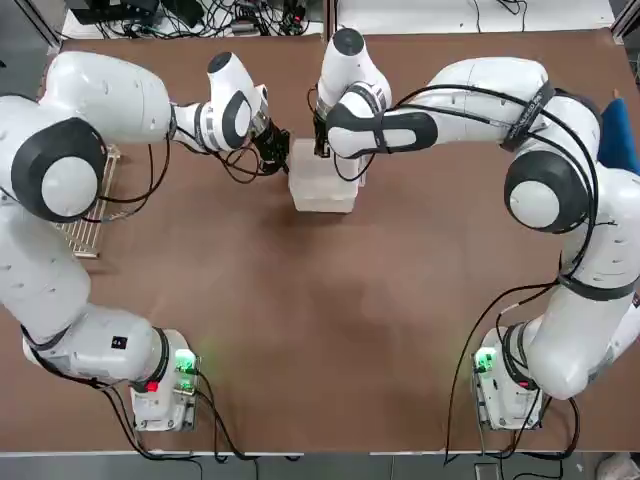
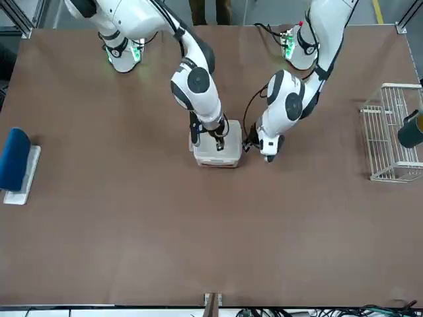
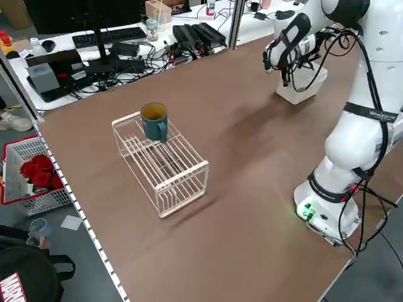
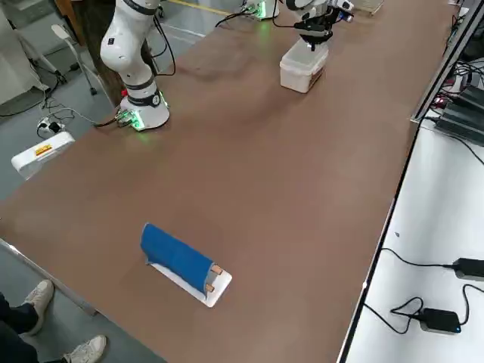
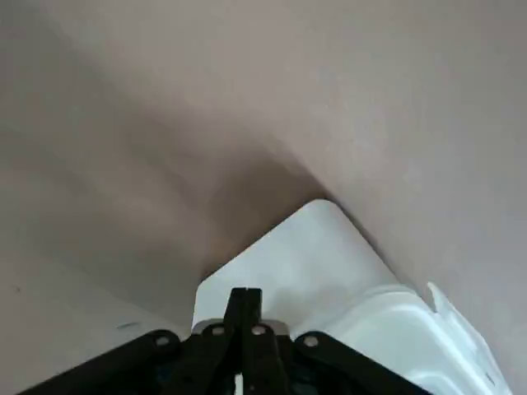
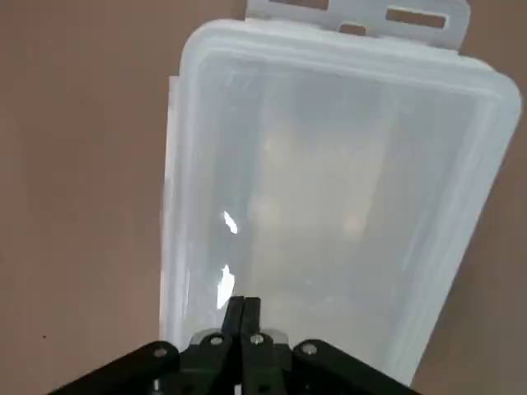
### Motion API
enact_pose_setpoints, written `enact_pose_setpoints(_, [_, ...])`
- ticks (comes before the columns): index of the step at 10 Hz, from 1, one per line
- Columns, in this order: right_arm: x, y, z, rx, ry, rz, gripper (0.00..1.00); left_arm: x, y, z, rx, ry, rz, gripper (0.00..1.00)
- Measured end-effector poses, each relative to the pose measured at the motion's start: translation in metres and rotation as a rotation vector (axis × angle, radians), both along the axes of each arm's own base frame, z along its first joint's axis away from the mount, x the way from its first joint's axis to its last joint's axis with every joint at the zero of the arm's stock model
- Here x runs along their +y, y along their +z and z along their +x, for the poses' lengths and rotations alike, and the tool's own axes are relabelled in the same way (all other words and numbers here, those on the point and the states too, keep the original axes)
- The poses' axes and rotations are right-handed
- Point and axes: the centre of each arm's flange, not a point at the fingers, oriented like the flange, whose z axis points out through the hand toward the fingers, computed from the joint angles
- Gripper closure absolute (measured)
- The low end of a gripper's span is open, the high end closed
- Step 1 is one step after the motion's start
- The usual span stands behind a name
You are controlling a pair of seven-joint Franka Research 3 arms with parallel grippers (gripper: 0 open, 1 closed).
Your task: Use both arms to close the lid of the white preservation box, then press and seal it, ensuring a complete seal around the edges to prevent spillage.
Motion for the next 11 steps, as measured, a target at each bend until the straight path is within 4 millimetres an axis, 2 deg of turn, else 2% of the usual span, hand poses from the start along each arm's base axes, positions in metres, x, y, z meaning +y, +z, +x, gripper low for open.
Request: enact_pose_setpoints(11, [0.0000,0.0000,0.0000,0.000,0.000,0.000,0.99,-0.0002,0.0001,0.0001,-0.002,0.021,0.000,0.99])
